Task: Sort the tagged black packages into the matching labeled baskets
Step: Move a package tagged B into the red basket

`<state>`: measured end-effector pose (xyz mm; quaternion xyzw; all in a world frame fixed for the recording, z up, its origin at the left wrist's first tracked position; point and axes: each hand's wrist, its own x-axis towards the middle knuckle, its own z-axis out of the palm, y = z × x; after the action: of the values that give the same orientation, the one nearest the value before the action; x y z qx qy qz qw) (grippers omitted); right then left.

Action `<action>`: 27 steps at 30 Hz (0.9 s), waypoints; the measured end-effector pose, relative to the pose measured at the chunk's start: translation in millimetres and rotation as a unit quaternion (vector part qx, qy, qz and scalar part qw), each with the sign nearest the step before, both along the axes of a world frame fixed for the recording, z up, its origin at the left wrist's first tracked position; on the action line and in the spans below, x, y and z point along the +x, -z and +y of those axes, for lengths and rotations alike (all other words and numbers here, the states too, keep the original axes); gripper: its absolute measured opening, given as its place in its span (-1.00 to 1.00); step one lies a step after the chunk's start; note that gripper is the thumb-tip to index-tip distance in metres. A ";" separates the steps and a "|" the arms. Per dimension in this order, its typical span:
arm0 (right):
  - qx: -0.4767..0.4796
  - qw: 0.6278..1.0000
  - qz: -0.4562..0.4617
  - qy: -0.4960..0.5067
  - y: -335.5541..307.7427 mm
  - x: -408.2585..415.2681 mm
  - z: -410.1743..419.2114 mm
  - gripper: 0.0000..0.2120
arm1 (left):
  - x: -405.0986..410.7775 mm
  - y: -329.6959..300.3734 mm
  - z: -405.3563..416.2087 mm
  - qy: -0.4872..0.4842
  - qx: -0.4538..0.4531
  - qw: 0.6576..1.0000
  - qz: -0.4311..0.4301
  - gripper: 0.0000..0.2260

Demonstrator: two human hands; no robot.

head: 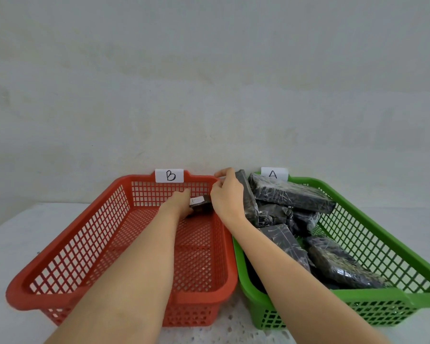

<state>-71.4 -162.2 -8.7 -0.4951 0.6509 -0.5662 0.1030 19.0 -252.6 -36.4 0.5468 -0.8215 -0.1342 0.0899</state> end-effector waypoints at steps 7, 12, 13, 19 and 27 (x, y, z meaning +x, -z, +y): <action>0.000 1.000 -0.011 -0.010 -0.7 0.3 1.7 -0.77 | 3.2 0.8 -3.6 0.025 0.034 0.999 -0.015 -0.59; -0.008 1.000 -0.021 -0.010 -5.9 1.7 2.9 -0.75 | 0.7 -10.4 1.6 0.033 0.065 0.995 -0.067 -0.46; -0.005 1.000 -0.009 -0.015 -8.4 3.7 6.4 -0.74 | 0.2 -15.7 2.9 0.034 0.060 0.994 -0.081 -0.49; 0.018 0.991 0.062 -0.116 -71.8 -1.7 63.7 -0.75 | -6.3 -76.9 40.0 0.062 0.020 0.997 -0.039 -0.52; 0.397 0.850 0.326 -0.113 -86.9 -122.3 215.3 -0.40 | -15.5 -105.9 175.8 0.167 0.040 0.985 -0.008 -0.30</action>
<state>-193.6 53.1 78.2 -0.6380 0.7563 -0.0499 0.1361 3.5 -76.9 69.4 0.4066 -0.8958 -0.1753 0.0379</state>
